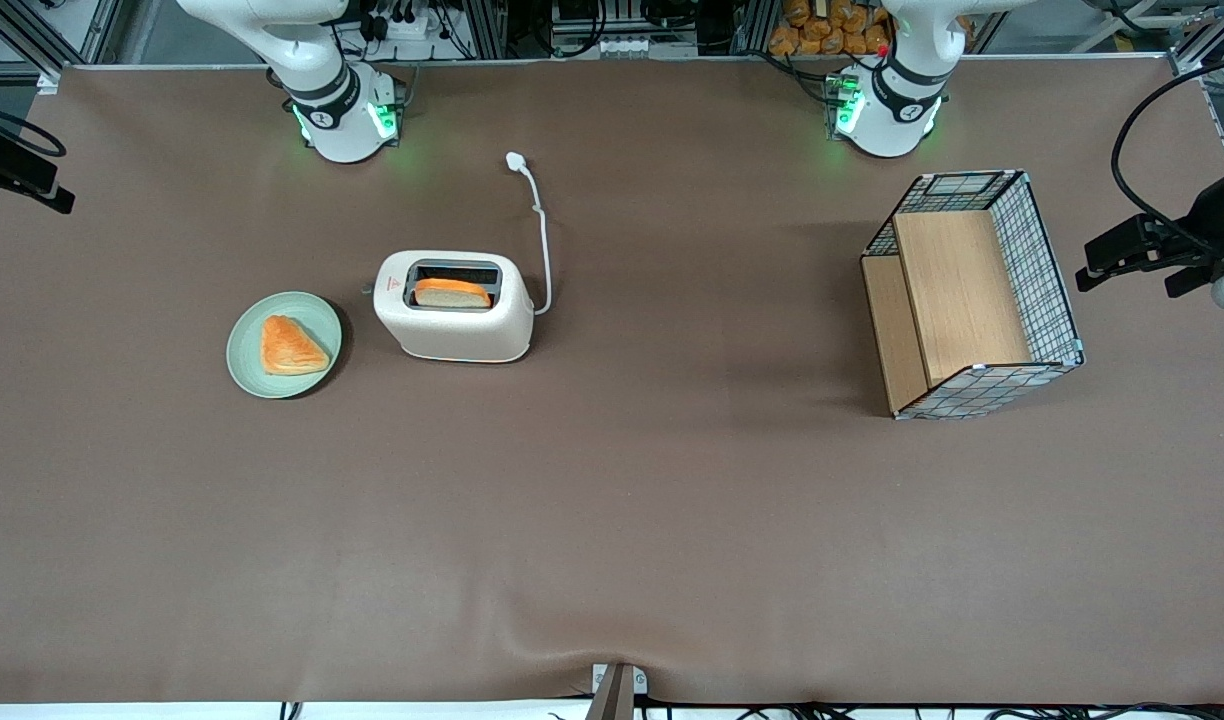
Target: Press toaster button with right arm
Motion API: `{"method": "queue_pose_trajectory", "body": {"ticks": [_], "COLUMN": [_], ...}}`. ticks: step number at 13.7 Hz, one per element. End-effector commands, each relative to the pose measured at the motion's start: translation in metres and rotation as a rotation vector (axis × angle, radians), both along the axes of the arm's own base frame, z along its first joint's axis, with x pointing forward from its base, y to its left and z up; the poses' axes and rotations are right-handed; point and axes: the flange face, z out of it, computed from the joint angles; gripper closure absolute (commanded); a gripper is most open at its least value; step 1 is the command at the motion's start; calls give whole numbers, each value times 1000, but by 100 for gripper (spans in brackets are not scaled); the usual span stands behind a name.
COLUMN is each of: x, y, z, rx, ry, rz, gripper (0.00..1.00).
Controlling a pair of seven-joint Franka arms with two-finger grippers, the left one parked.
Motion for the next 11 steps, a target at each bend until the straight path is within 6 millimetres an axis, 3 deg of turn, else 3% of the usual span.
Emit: {"method": "queue_pose_trajectory", "body": {"ticks": [1, 6, 11], "x": [-2, -1, 2], "y": [-2, -1, 18], "z": [8, 6, -12], "rx": [-17, -16, 5], "ry": [-10, -2, 66], "rz": [-15, -10, 23], "gripper": [0, 0, 0]}}
